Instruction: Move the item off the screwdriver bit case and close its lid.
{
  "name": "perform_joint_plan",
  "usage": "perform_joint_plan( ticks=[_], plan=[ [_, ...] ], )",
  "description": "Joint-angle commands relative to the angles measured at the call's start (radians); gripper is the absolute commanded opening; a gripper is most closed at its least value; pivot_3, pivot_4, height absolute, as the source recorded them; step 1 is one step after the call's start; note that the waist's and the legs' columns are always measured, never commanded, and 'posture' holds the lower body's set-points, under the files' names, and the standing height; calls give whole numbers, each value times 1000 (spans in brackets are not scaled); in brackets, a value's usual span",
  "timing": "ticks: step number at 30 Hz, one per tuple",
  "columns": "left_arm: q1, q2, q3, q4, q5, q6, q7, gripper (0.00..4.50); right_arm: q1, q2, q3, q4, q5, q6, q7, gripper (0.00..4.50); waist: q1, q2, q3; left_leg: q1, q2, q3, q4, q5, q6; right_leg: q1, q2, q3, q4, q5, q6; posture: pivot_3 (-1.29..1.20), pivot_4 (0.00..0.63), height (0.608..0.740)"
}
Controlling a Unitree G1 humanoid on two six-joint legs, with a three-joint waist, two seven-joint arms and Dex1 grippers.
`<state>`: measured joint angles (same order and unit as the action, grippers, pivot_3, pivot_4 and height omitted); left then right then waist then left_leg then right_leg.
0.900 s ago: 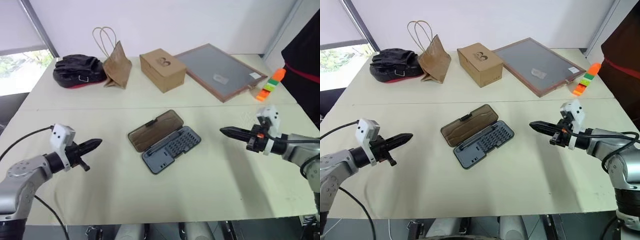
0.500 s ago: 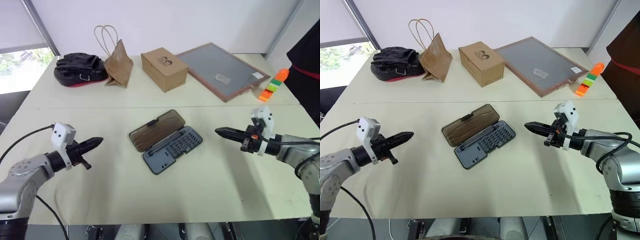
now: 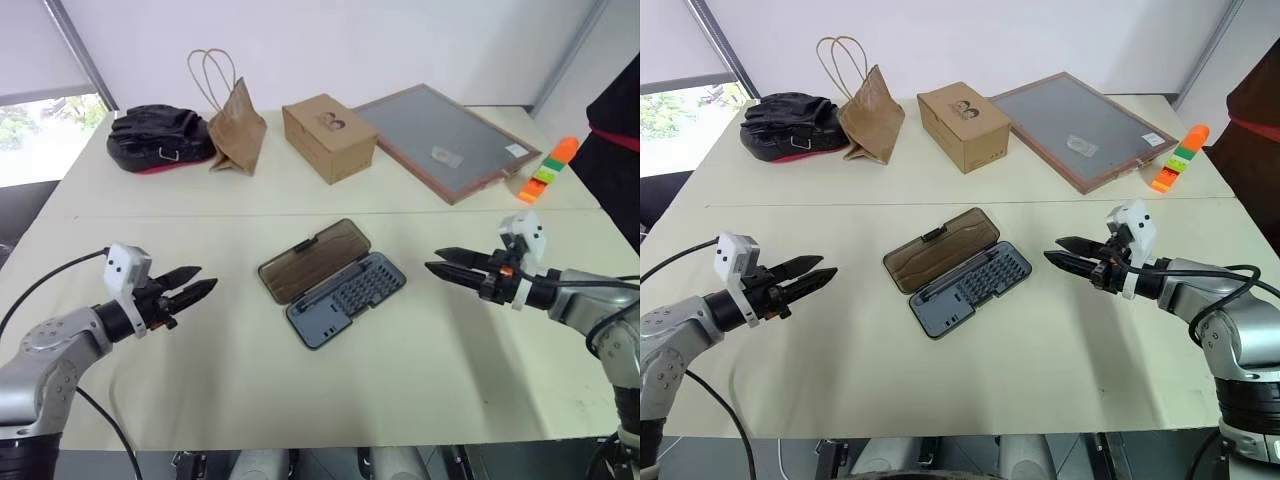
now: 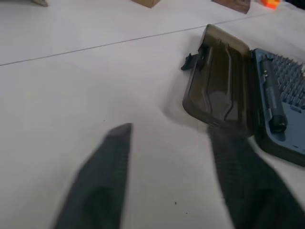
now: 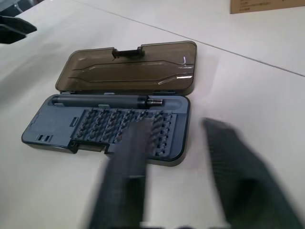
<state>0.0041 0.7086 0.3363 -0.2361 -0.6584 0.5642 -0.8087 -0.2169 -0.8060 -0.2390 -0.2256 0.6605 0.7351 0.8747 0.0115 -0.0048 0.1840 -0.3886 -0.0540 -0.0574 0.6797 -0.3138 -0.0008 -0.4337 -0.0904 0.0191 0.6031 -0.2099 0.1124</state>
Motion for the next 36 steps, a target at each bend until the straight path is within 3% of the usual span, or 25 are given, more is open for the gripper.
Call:
perform_joint_plan(
  ticks=[1, 2, 13, 22, 28, 36],
  plan=[
    [-3, 6, 33, -26, -21, 0, -4, 4446, -12, -4, -19, -6, 9, -6, 4, 4058, 0, 0, 0, 0, 0, 0, 0, 0, 0, 0, 0, 0, 0, 0, 0, 0, 150, 740],
    [-2, 7, 34, -26, -24, 2, -5, 4500, -11, -5, -18, -5, 5, -9, 3, 4476, 0, 0, 0, 0, 0, 0, 0, 0, 0, 0, 0, 0, 0, 0, 0, 0, 150, 740],
    [-19, 11, 35, 5, -14, 16, 14, 4500, -22, -39, 2, -12, -9, 6, 54, 4476, 0, 0, 0, 0, 0, 0, 0, 0, 0, 0, 2, 0, 0, 1, 1, 0, 150, 740],
    [-92, 53, -48, 86, 58, -40, -83, 4500, 25, -105, 91, -236, 108, 119, 160, 4476, 2, 0, 0, 0, 0, -1, 0, 0, 0, 0, 2, -1, 0, 1, 2, 0, 150, 740],
    [-275, 57, -161, 231, 118, -91, -193, 4500, 22, -79, 117, -232, 68, 83, 122, 4476, 2, 0, 0, -1, -1, -1, 1, 0, 0, 1, 1, -2, -1, 2, 3, 0, 150, 740],
    [-611, -54, -394, 667, 310, -267, -371, 4500, 21, -23, 145, -220, 19, 32, 66, 4476, -2, -1, -1, -1, -2, 0, 2, 0, 0, 0, 2, -2, 0, 3, 4, 0, 150, 740]
  ],
)
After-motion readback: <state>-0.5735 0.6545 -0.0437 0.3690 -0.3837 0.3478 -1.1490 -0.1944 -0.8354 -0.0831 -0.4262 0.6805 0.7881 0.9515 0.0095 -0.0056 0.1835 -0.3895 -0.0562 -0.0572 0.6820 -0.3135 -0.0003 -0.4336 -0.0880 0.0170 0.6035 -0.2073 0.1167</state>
